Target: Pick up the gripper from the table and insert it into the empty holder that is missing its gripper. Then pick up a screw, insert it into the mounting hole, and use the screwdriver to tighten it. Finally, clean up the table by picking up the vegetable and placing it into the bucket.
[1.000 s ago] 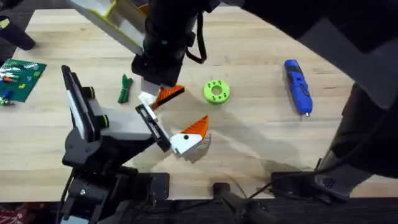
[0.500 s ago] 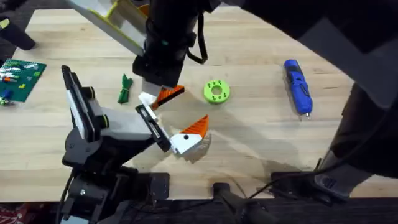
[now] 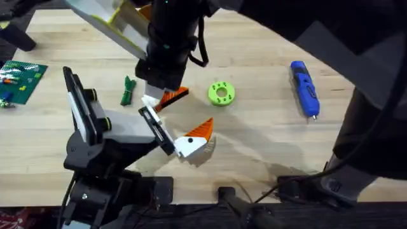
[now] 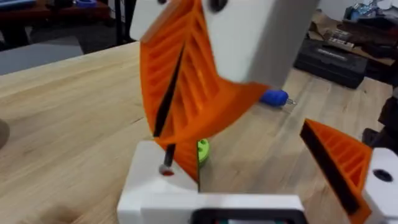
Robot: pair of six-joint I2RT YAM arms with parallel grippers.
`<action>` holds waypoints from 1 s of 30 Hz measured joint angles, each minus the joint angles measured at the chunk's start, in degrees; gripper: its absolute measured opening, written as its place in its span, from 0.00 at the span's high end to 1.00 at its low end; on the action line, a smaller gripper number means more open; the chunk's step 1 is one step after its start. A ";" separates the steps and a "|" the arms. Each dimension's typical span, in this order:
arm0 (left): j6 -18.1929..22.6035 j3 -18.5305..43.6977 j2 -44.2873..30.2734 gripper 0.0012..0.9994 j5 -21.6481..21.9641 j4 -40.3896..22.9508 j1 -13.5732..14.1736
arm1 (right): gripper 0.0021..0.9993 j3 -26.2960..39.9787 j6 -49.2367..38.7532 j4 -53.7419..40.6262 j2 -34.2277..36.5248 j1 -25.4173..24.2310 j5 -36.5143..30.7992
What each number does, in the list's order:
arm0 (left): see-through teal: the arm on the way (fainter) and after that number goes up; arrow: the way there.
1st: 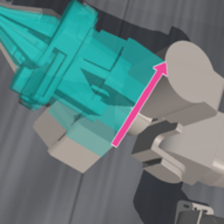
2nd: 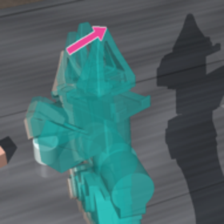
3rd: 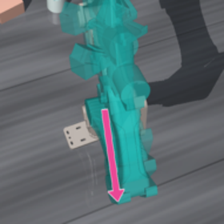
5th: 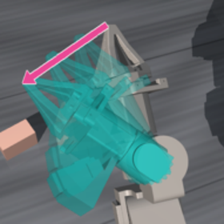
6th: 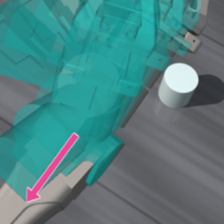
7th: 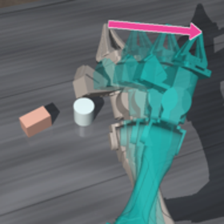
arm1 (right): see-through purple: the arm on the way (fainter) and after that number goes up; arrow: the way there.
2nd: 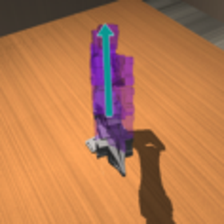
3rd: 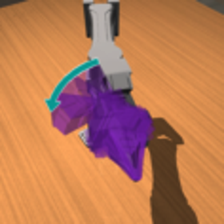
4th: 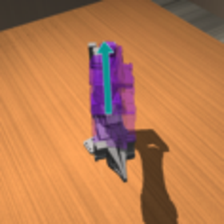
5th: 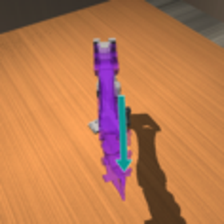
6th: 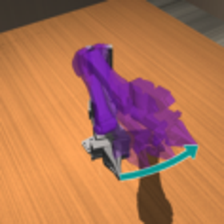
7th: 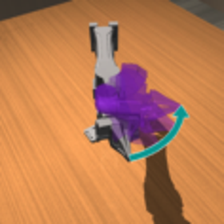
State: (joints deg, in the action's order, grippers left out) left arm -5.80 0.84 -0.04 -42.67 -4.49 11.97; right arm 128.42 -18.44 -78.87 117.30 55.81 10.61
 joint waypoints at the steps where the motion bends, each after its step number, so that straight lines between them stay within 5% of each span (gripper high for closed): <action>1: 0.00 0.00 -0.02 0.01 0.02 0.00 0.00 | 0.99 0.00 0.00 0.00 -0.02 0.00 0.00; 30: -0.24 0.00 -0.02 0.01 0.04 -0.02 0.00 | 0.99 0.09 0.00 -0.22 1.44 0.00 0.26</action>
